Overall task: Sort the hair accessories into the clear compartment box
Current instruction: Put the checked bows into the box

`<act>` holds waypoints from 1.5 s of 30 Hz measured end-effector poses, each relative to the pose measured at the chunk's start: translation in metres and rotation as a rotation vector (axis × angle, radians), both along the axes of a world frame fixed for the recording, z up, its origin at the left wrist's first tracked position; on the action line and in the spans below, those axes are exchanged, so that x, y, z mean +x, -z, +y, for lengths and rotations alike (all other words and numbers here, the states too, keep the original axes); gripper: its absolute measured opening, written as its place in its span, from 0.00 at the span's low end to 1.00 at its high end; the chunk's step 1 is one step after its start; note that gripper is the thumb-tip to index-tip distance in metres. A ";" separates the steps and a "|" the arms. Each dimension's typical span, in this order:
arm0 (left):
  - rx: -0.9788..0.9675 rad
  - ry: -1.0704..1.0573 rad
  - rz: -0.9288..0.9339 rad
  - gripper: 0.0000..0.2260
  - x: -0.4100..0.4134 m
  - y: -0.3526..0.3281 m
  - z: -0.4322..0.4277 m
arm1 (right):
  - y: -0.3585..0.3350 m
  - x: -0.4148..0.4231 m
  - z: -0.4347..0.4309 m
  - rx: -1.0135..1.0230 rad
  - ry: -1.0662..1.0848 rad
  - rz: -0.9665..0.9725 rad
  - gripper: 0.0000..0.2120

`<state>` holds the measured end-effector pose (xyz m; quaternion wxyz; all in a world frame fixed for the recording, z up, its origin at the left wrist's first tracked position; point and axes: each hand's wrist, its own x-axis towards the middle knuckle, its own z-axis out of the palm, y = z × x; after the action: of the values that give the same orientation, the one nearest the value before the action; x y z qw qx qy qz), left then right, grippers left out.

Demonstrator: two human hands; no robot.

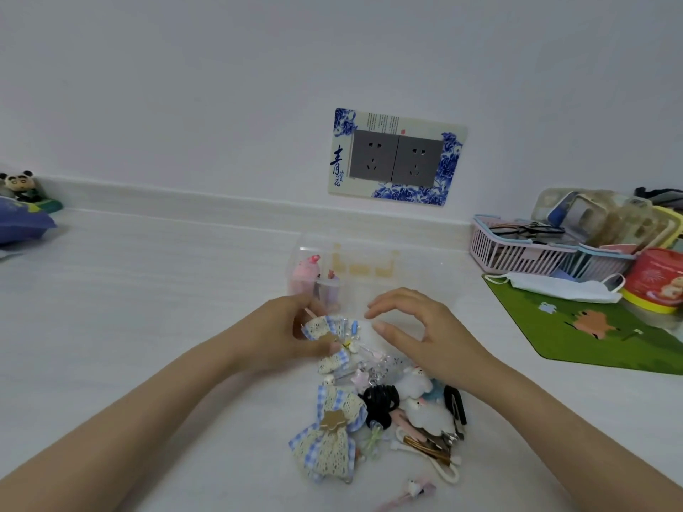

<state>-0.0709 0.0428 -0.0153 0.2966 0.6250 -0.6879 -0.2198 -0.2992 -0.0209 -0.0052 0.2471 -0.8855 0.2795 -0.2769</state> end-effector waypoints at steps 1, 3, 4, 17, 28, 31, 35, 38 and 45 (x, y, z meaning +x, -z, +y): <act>-0.006 -0.011 0.032 0.16 0.002 -0.002 0.000 | 0.001 0.000 0.001 0.022 0.002 -0.008 0.08; -0.026 -0.024 0.105 0.16 0.003 -0.007 0.001 | 0.002 0.002 0.004 0.068 0.006 -0.044 0.10; -0.033 -0.018 0.164 0.16 0.003 -0.010 0.002 | 0.001 0.004 0.005 0.096 -0.001 -0.072 0.13; -0.340 -0.093 0.528 0.22 -0.009 -0.020 -0.002 | -0.034 0.030 -0.014 0.309 0.011 -0.340 0.18; -0.445 -0.057 -0.272 0.26 0.014 0.003 -0.006 | -0.040 0.051 -0.075 0.071 0.153 0.131 0.15; -0.449 -0.046 -0.270 0.25 0.013 0.003 -0.006 | -0.036 0.050 -0.078 0.007 0.172 0.264 0.15; -0.454 -0.042 -0.281 0.25 0.013 0.003 -0.006 | -0.035 0.038 -0.072 -0.086 0.145 0.259 0.19; -0.458 -0.045 -0.273 0.24 0.013 0.005 -0.007 | -0.034 0.028 -0.065 -0.213 0.088 0.194 0.16; -0.464 -0.041 -0.279 0.22 0.012 0.005 -0.006 | -0.021 0.036 -0.059 -0.282 0.032 0.444 0.24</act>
<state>-0.0591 0.0366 -0.0198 0.3385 0.5783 -0.7413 0.0382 -0.2629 -0.0798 0.0155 0.0495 -0.9457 0.2997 -0.1159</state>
